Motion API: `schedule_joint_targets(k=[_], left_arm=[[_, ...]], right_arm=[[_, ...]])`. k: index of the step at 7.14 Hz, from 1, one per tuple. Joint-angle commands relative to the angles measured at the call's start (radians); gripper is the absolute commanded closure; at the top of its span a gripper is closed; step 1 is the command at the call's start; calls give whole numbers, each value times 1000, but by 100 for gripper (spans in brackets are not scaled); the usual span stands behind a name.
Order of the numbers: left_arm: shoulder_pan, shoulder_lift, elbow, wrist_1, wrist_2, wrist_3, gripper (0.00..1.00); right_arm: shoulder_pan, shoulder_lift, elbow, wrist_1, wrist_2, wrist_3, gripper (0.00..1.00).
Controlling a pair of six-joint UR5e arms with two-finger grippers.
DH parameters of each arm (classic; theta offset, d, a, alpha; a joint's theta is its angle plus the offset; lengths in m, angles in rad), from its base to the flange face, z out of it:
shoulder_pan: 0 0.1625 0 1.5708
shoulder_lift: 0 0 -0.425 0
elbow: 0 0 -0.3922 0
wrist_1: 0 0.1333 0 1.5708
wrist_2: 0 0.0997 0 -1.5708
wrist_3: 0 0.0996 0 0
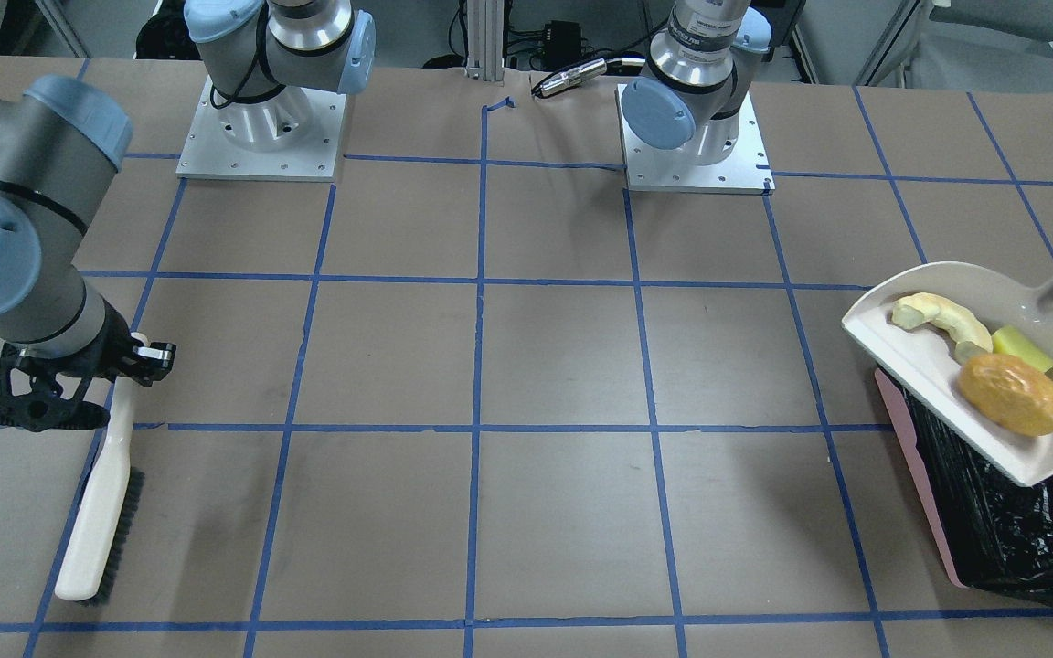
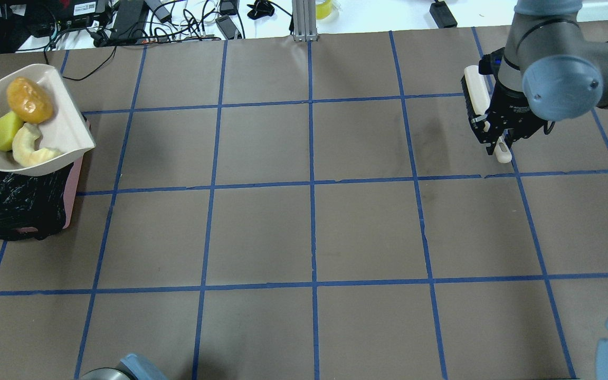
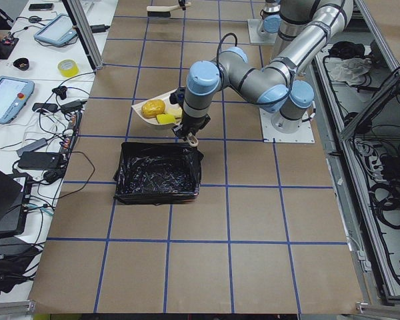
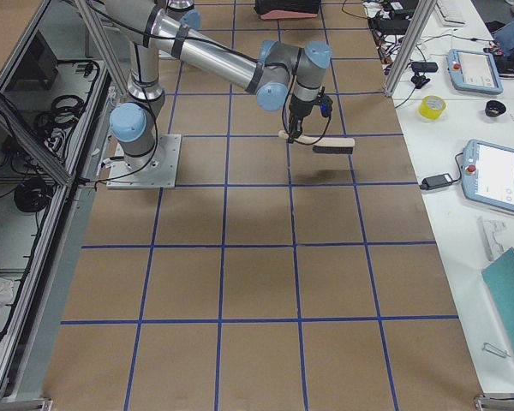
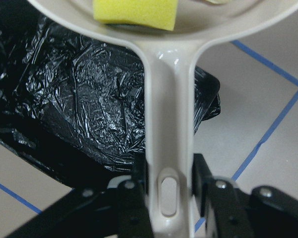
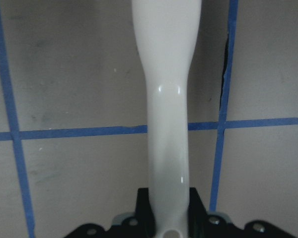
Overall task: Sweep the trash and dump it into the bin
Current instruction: 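Lift the dustpan over the bin with the left gripper while the right withdraws, then tilt the dustpan over the bin with the left gripper to dump the items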
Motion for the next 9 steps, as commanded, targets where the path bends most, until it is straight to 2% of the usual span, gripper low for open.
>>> schedule_joint_targets(k=[1,2,3,4,5,7,9], left_arm=[[63,-51,70,29,162,-11,100],[63,-72,141,49,271,-13,100],[62,-101,180,52,356,-4,100],[54,-132,189,104,444,2,100],[30,-156,191,174,488,12,100],[-112,-178,192,219,688,15,100],[-171,-178,185,224,760,21,100]], right_arm=[[-66,40,30,-90,-61,-101,100],[-91,40,56,-96,-60,-109,100],[-108,40,110,-165,-63,-115,100],[-109,36,147,-229,-66,-124,100],[-110,33,149,-237,-65,-137,100],[-110,34,150,-239,-58,-166,100],[-110,36,150,-239,-54,-167,100]])
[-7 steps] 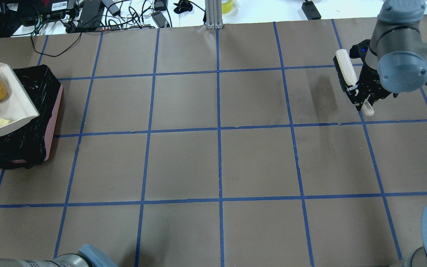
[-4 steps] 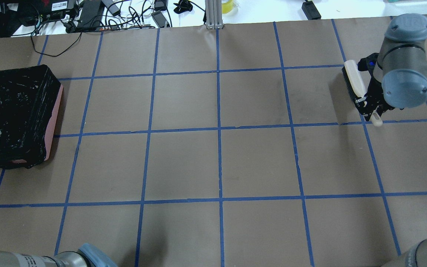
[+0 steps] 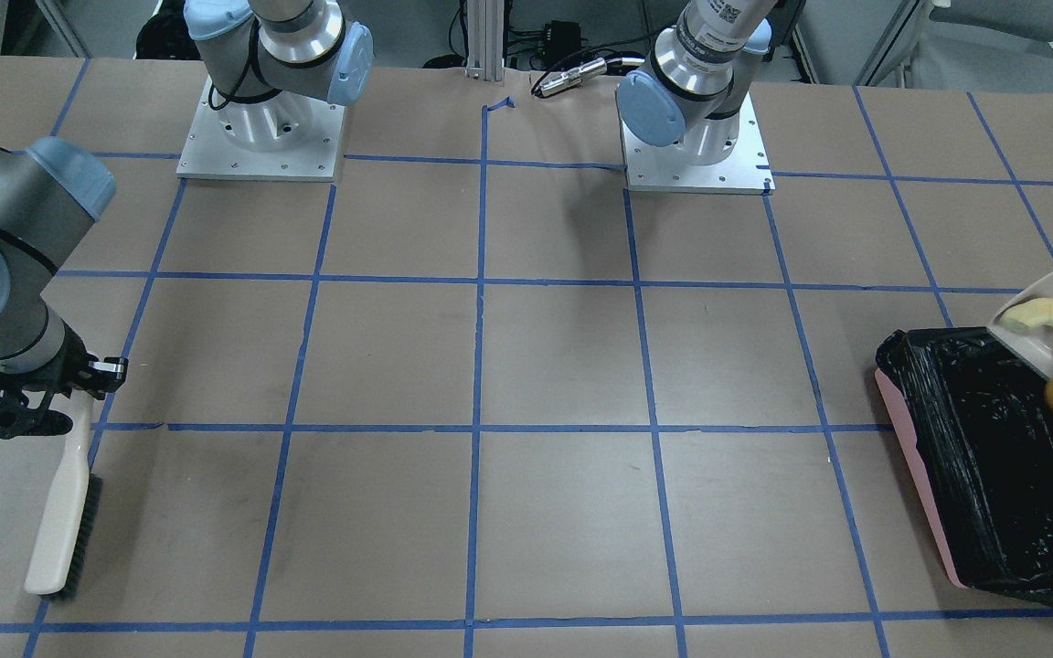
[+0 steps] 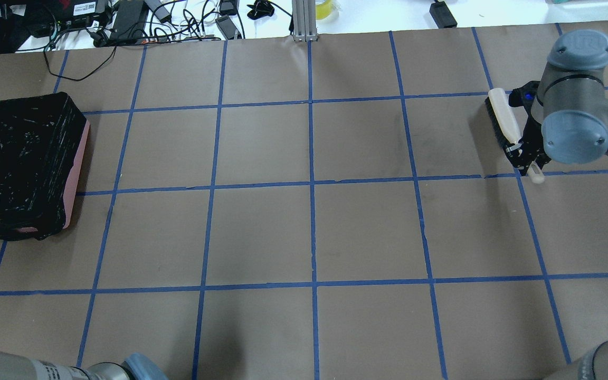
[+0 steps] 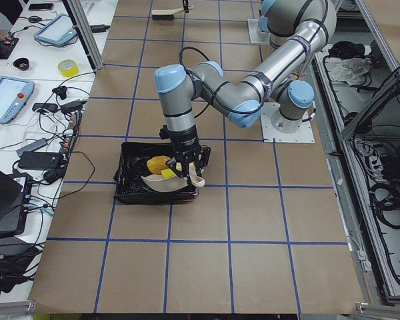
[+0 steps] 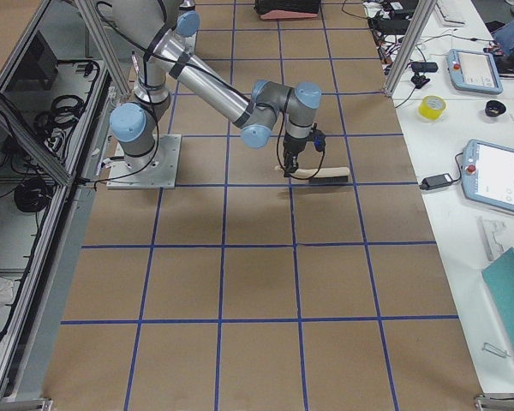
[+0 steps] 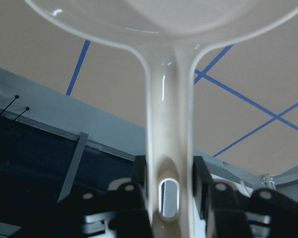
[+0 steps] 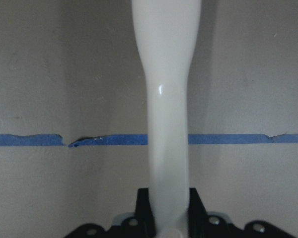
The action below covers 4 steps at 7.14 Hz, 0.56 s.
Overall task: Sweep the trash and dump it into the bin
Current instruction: 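Tilt the dustpan over the bin with the left gripper to dump the items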
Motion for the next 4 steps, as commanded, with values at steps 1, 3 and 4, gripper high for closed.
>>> schedule_joint_targets(k=[1,3,4], left_arm=[[-58,0,-17,8,101,22,100],[-137,1,-63,162,192,129,100],[-182,7,-84,187,245,132,100]], right_arm=[[0,1,1,-2,2,-2,97],[0,7,1,-4,5,-7,75],[0,7,-1,-4,5,-13,69]])
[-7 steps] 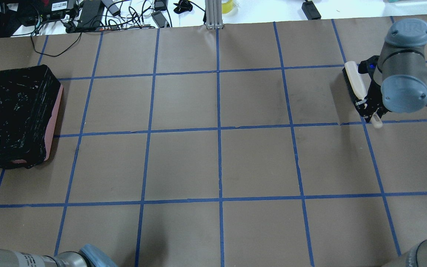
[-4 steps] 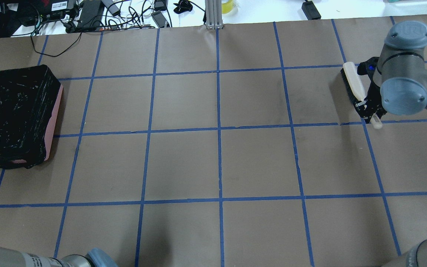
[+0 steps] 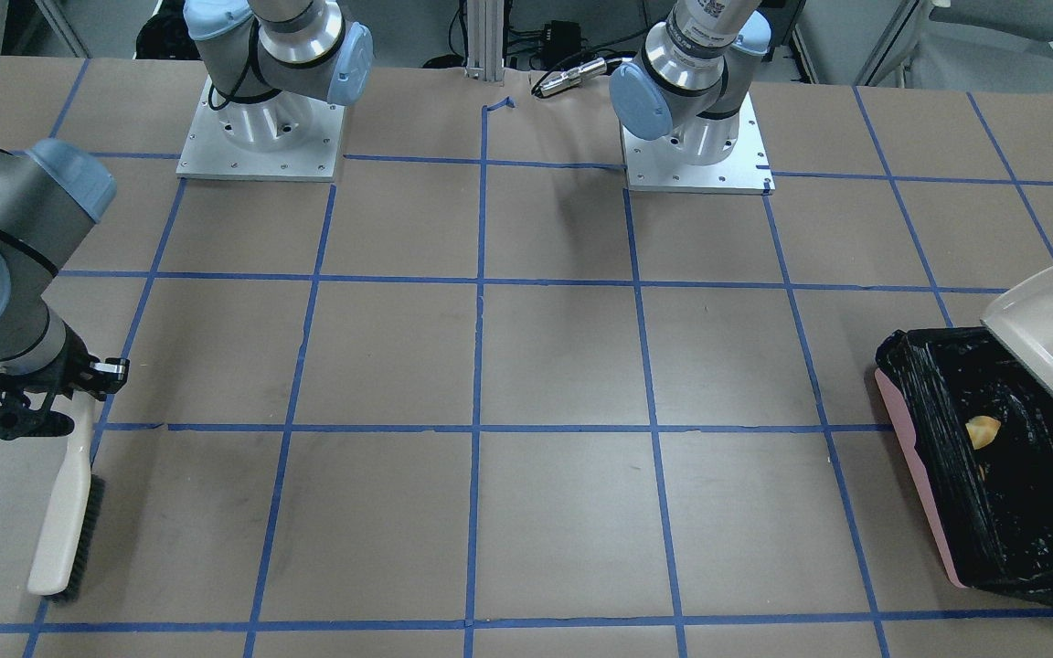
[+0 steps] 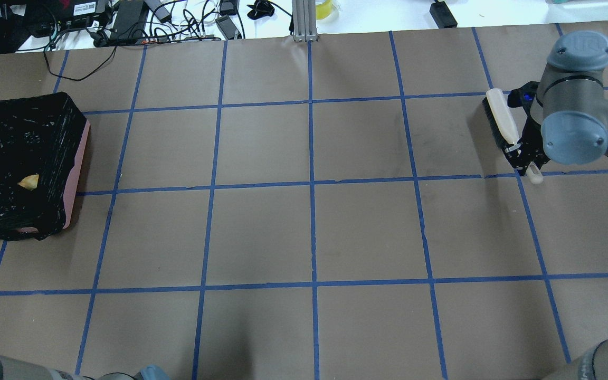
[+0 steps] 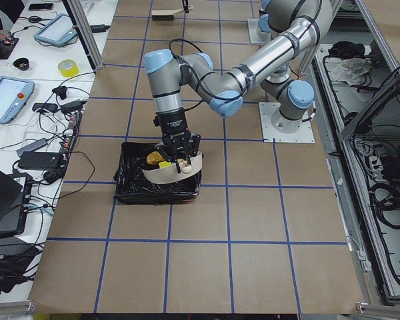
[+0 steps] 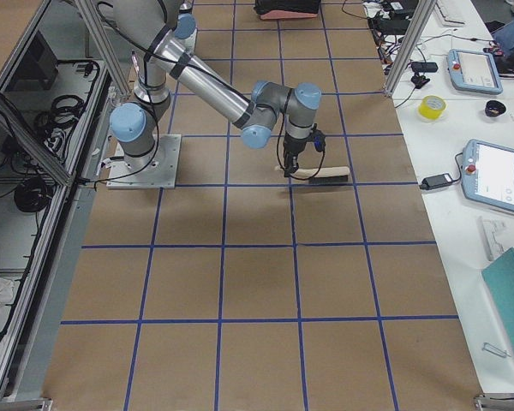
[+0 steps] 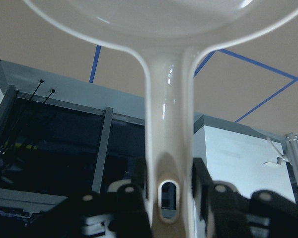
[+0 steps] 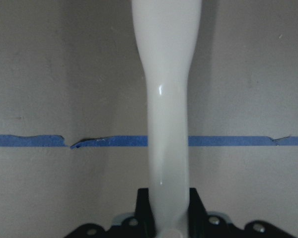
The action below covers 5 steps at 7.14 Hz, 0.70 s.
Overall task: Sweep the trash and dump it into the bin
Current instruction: 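Tilt the dustpan over the bin with the left gripper to dump the items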
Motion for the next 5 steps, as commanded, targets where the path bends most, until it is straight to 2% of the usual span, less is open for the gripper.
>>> schedule_joint_targets(k=[1,3,5], left_arm=[[-111,7,-48,93,136,26,100],[-166,22,-155,251,205,27,100],[-173,45,-197,298,233,26,100]], right_arm=[[0,2,0,-1,1,-6,56],[0,3,-1,-2,3,-6,37],[0,3,-1,-4,-1,-8,28]])
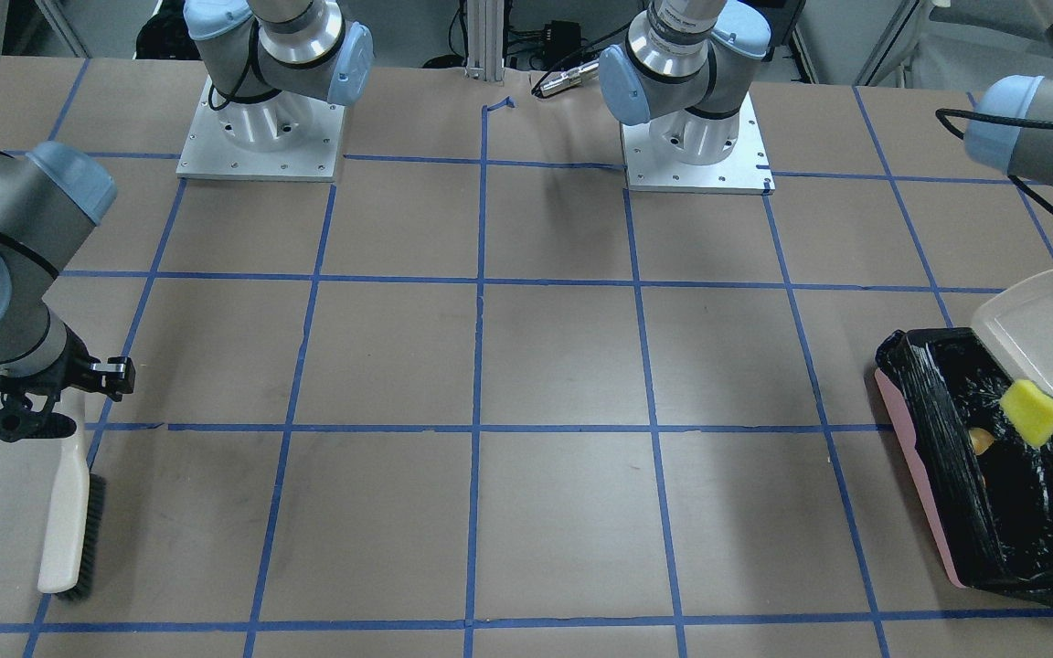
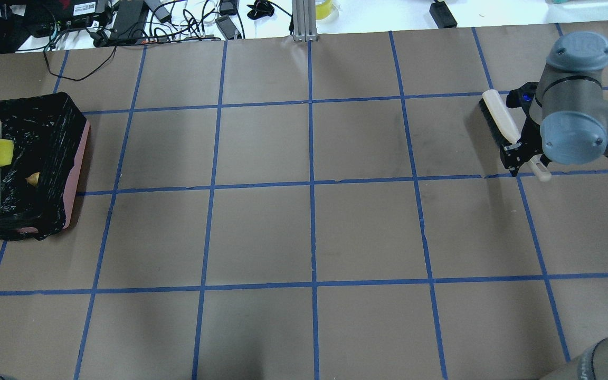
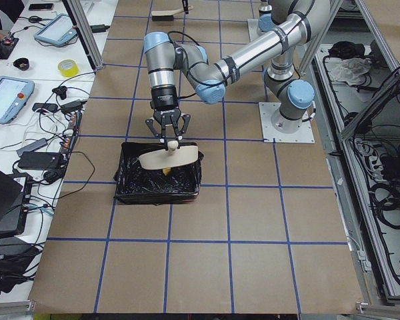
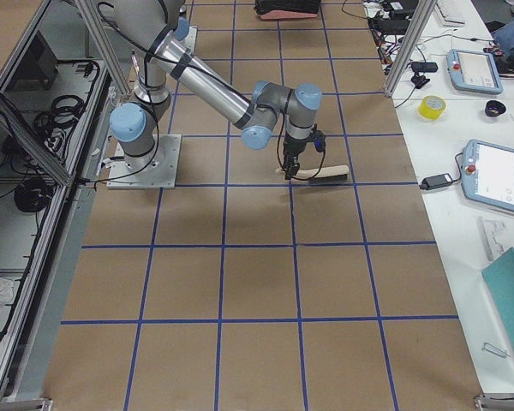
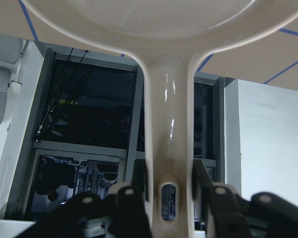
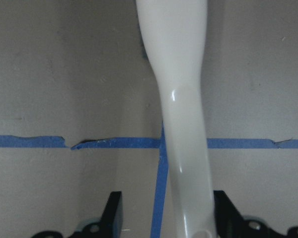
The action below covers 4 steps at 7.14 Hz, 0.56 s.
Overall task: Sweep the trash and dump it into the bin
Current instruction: 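Tilt the dustpan over the bin with the left gripper to dump the items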
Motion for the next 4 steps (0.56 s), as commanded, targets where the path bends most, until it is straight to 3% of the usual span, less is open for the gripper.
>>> schedule_joint_targets(k=[1,4], left_arm=[[-19,18,-30,43,49,-1,100],[-16,24,-27,49,37,2,100]], right_arm=[[0,0,-2,0,-3,-1,24],[0,-8,-12,3,-3,1,12]])
